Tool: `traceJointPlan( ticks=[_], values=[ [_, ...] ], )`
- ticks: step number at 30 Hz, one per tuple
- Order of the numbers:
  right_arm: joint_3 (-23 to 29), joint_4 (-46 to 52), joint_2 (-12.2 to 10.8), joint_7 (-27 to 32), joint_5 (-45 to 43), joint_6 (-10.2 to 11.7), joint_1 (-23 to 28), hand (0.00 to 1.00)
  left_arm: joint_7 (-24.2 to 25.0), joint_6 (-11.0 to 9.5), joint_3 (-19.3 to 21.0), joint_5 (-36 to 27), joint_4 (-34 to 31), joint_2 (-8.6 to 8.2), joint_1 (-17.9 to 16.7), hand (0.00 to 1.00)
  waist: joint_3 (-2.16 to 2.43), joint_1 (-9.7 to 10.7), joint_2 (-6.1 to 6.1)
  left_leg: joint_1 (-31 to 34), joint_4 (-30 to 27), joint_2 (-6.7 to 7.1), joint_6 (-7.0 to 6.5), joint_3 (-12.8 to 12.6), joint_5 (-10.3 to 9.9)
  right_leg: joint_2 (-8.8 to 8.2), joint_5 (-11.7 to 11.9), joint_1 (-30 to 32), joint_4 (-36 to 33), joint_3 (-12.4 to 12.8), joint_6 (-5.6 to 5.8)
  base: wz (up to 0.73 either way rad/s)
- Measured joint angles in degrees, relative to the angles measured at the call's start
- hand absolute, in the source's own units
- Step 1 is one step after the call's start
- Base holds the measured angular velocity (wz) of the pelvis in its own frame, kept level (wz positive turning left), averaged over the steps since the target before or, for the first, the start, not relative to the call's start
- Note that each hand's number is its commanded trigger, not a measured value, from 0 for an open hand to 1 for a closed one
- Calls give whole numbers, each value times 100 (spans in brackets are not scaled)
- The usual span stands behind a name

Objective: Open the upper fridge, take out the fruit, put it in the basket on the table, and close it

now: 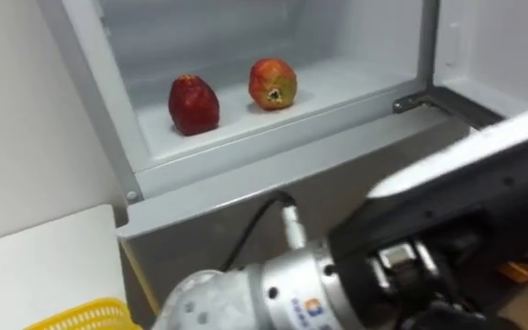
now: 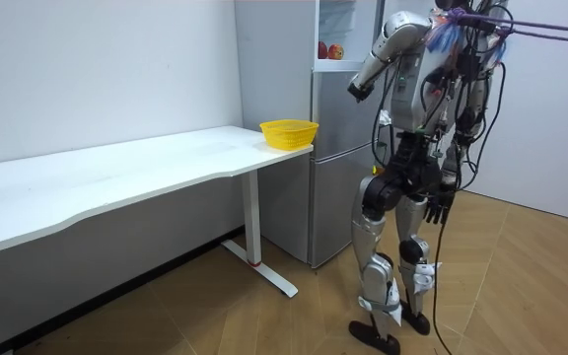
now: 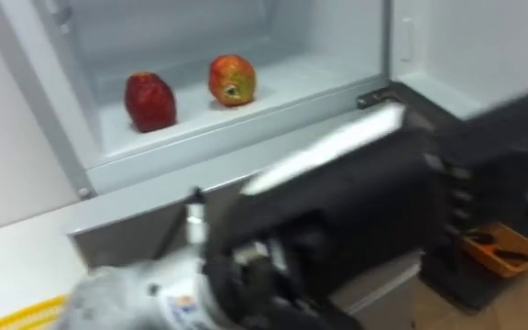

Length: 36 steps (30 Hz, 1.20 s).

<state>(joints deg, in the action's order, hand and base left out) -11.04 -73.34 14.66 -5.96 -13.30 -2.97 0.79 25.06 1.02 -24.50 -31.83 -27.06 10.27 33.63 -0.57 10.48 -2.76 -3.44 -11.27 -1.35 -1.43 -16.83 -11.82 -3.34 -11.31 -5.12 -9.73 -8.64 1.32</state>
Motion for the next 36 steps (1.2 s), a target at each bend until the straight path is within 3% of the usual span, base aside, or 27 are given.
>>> traceJointPlan(
  ticks=[1, 5, 8, 14, 17, 21, 25, 28, 31, 34, 36],
  values=[
    [10, -5, -19, 37, -45, 31, -15, 0, -83, -18, 182, 0, -105, 22, -83, 0, 16, -59, 71, 16, -4, 8, 1, 73, 1, -5, 0, -31, 14, -89, 0, 25],
    [11, 6, -127, 212, -68, 92, -20, 0, -275, -55, 493, -8, -242, -20, -214, 0, 53, -321, 153, -21, -11, 15, 1, 165, 0, -6, 0, -122, 28, -173, 1, 15],
    [6, 38, -214, 315, -65, 283, 17, 0, -518, -162, 823, -7, -385, -78, -366, 0, 71, -468, 125, -48, -16, 16, 1, 183, 0, -10, 1, -178, 12, -222, 1, 4],
    [361, 167, -220, 400, -198, 295, 328, 0, -1040, -311, 1760, 176, -685, -55, -944, 0, 96, -638, 85, -209, -8, 12, 12, 200, 6, -10, -9, -322, 18, -303, -2, 1],
    [412, 157, -229, 414, -275, 299, 445, 0, -1420, -546, 2274, 368, -731, 2, -1248, 0, 92, -827, 88, -223, -26, 17, 23, 211, 13, -13, -35, -350, 24, -337, -29, 1],
    [783, 167, -322, 523, -496, 297, 696, 0, -2013, -637, 3076, 1105, -853, 0, -2145, 0, 87, -1068, 97, -217, -47, 20, 21, 314, 15, -18, -69, -378, 11, -416, -29, 14],
    [1037, 201, -329, 605, -592, 339, 882, 0, -2700, -681, 4193, 1531, -752, -1, -2667, 0, 86, -1407, 98, -214, -32, 16, 30, 321, 20, -10, -65, -402, -8, -438, -46, 1],
    [1290, 206, -335, 665, -643, 407, 996, 0, -3376, -875, 4948, 1729, -655, 0, -3253, 0, 84, -1537, 106, -219, -35, 35, 34, 407, 22, -27, -65, -438, 13, -571, -45, 13],
    [1601, 232, -339, 650, -750, 420, 999, 0, -4030, -889, 5560, 2068, -341, 0, -3586, 0, 71, -1579, 80, -213, -44, 93, 33, 543, 21, -36, -82, -501, 43, -660, -23, 23],
    [1680, 412, -338, 651, -724, 417, 1068, 0, -4602, -922, 5887, 2187, -91, -1, -3888, 0, 47, -1618, 79, -203, -28, 118, 29, 619, 17, -45, -86, -549, 105, -728, -14, 13],
    [1678, 508, -357, 667, -723, 430, 1155, 0, -4884, -996, 5989, 2178, 143, -10, -4129, 0, 55, -1694, 60, -227, -3, 122, 29, 623, 15, -50, -101, -577, 110, -725, -5, 0]
  ],
)
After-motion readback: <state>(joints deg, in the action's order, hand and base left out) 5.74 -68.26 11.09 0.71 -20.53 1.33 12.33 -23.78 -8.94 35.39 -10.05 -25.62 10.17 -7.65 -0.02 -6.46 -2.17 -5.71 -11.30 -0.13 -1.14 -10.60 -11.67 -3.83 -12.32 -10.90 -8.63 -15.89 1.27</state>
